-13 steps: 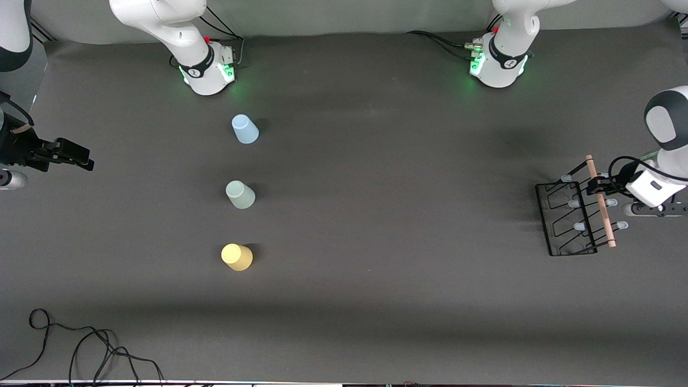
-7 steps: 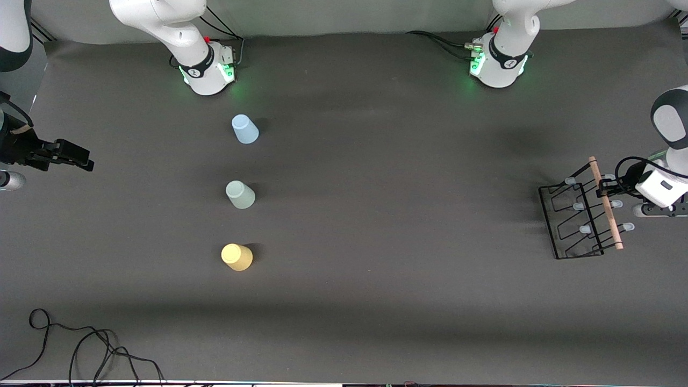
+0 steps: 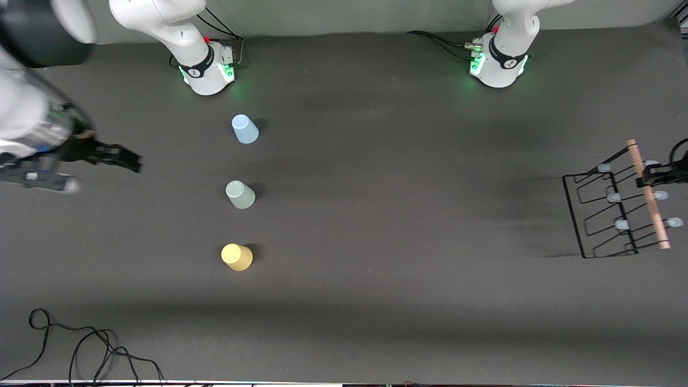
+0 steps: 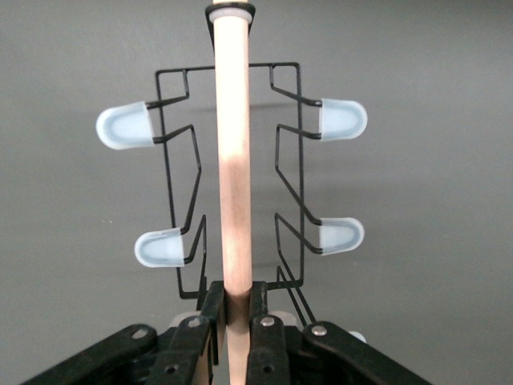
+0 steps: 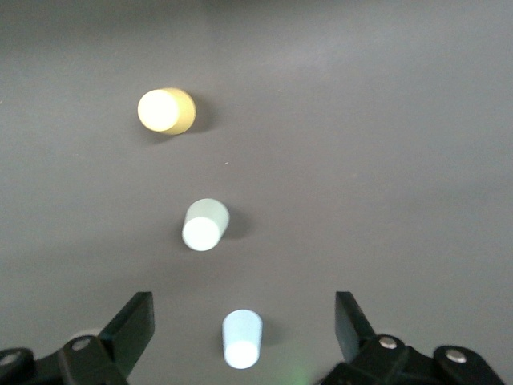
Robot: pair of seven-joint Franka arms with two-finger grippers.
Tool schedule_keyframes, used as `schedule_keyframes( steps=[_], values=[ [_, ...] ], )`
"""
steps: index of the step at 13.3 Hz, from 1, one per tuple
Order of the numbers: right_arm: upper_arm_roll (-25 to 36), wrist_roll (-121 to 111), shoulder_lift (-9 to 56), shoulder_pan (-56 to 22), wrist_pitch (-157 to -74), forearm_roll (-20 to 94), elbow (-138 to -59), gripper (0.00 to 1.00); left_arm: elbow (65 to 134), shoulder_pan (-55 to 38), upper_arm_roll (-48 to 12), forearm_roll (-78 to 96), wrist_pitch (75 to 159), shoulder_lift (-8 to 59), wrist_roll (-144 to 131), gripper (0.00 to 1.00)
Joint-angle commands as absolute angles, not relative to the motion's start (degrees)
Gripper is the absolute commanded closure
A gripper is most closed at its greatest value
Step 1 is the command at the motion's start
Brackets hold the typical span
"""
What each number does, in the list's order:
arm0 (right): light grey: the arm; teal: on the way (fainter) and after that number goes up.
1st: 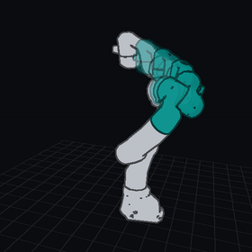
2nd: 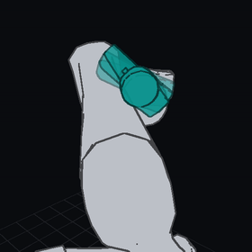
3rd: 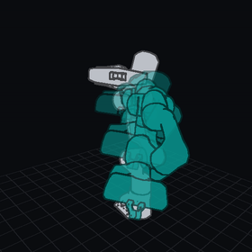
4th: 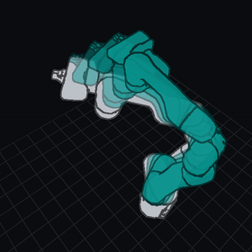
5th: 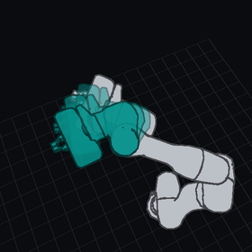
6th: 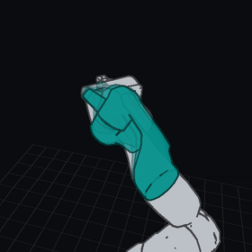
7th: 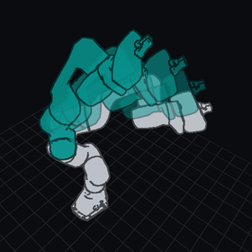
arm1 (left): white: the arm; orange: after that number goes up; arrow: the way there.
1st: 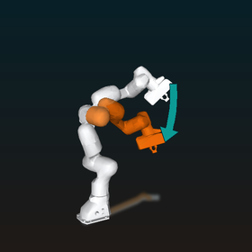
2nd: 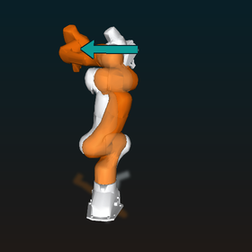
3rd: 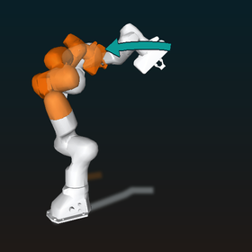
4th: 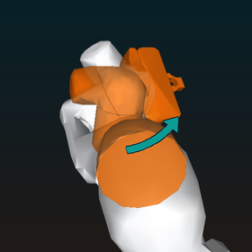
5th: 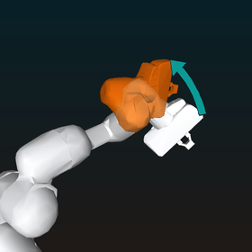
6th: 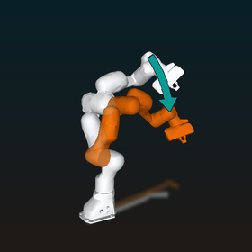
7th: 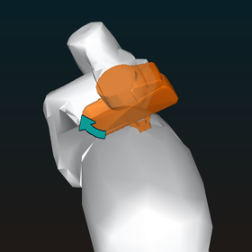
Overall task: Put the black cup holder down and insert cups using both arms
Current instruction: 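Carry the rack toward the cups while the right gripper grasps the green cup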
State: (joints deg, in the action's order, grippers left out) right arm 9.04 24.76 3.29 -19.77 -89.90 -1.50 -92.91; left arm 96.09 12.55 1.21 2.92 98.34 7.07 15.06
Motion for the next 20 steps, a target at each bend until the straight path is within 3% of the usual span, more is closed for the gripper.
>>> schedule_keyframes(
  steps=[1,7,12,17,20],
  values=[
    [9.4,30.0,3.3,-23.2,-95.6,-0.7,-98.7,0.0,90.5,9.7,-1.2,3.6,94.7,7.7,13.7,1.0],
    [9.3,32.1,2.8,-23.6,-113.1,2.5,-115.6,0.0,87.1,-3.2,-4.0,5.9,94.1,9.8,-5.4,1.0],
    [9.4,32.0,4.5,-26.5,-132.9,2.5,-131.2,0.0,82.0,-21.7,-4.0,6.6,97.9,17.5,-31.8,1.0],
    [9.3,32.0,9.7,-26.7,-144.0,2.5,-136.0,0.0,80.1,-37.1,-4.0,6.6,107.2,24.4,-56.1,1.0],
    [9.3,32.0,11.9,-26.7,-146.7,4.7,-136.1,0.0,80.1,-44.0,-4.0,5.4,115.8,28.7,-60.2,1.0]
  ],
)
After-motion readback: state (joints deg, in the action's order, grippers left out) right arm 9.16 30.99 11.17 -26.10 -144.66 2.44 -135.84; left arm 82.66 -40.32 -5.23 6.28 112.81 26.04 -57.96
